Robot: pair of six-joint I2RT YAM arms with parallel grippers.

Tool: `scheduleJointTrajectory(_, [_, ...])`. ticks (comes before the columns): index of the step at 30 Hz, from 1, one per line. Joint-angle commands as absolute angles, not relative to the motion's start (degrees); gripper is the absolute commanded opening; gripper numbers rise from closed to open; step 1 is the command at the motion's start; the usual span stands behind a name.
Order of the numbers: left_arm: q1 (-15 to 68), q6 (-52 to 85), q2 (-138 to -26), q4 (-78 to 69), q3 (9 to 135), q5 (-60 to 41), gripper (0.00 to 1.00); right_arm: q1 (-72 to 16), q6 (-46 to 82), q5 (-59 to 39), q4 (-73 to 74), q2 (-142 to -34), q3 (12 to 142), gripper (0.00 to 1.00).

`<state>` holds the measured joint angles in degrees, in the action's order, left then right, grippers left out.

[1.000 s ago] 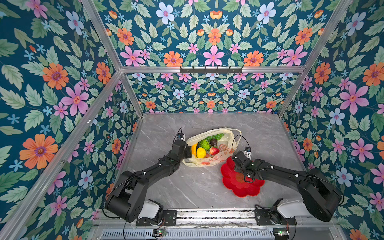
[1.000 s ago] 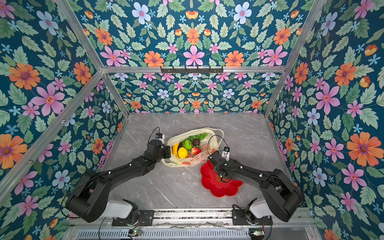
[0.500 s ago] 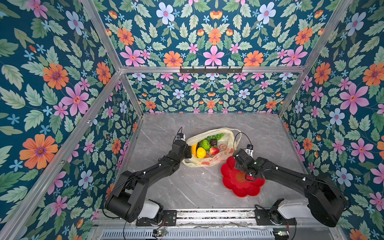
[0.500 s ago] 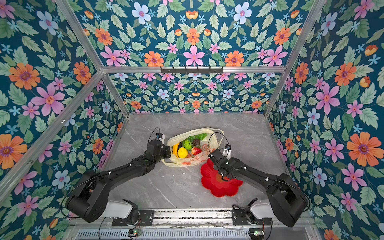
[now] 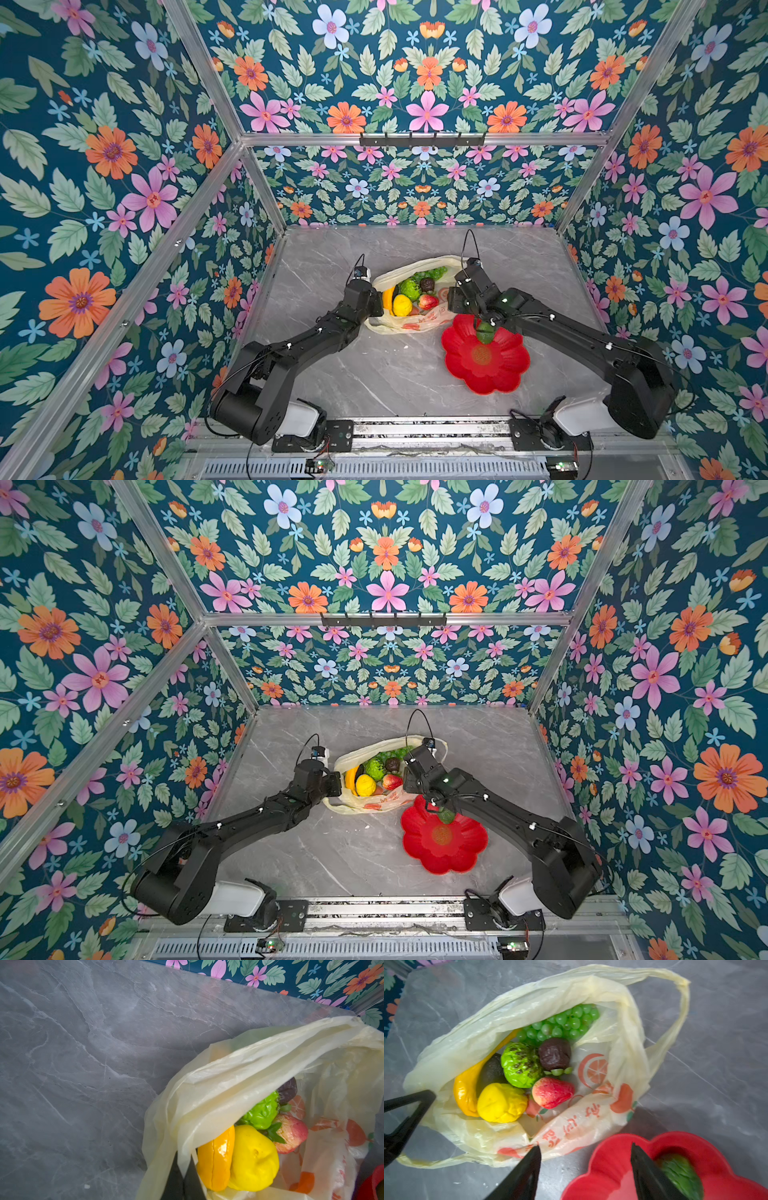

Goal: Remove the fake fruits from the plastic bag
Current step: 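Move the right gripper back into the bag mouth beside the left gripper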

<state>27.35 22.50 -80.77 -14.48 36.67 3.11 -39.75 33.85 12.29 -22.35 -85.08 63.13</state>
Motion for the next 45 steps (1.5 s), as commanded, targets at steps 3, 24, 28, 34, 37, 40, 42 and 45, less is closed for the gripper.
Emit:
scheduleJointTrajectory(3, [27.3, 22.1, -80.5, -14.5, 36.6, 3.9, 0.05, -39.8, 28.6, 2.1, -19.6, -93.6, 71.0, 0.66])
scheduleJointTrajectory(24, [27.3, 22.4, -81.0, -14.5, 36.6, 3.2, 0.05, -41.7, 24.3, 0.2, -23.7, -115.9, 92.6, 0.58])
scheduleJointTrajectory(28, [27.4, 22.4, -81.1, -14.6, 36.7, 3.1, 0.05, -42.0, 23.2, 2.1, -24.9, -118.4, 95.0, 0.56])
scheduleJointTrajectory(34, [27.4, 22.5, -81.0, -14.5, 36.7, 3.0, 0.06, -42.1, 22.9, 3.5, -26.2, -121.0, 97.2, 0.54])
scheduleJointTrajectory(37, [27.4, 22.5, -81.2, -14.5, 36.7, 3.0, 0.06, -42.1, 22.5, 4.4, -26.8, -121.9, 98.1, 0.53])
scheduleJointTrajectory(40, [27.3, 22.6, -81.1, -14.6, 36.7, 2.9, 0.06, -42.0, 22.3, 6.3, -28.0, -123.0, 99.2, 0.53])
scheduleJointTrajectory(42, [27.4, 22.6, -81.1, -14.6, 36.7, 2.9, 0.06, -42.1, 21.9, 7.4, -28.6, -123.7, 99.8, 0.54])
scheduleJointTrajectory(45, [27.4, 22.6, -81.1, -14.6, 36.6, 2.9, 0.06, -42.1, 21.4, 8.3, -29.3, -124.7, 101.0, 0.58])
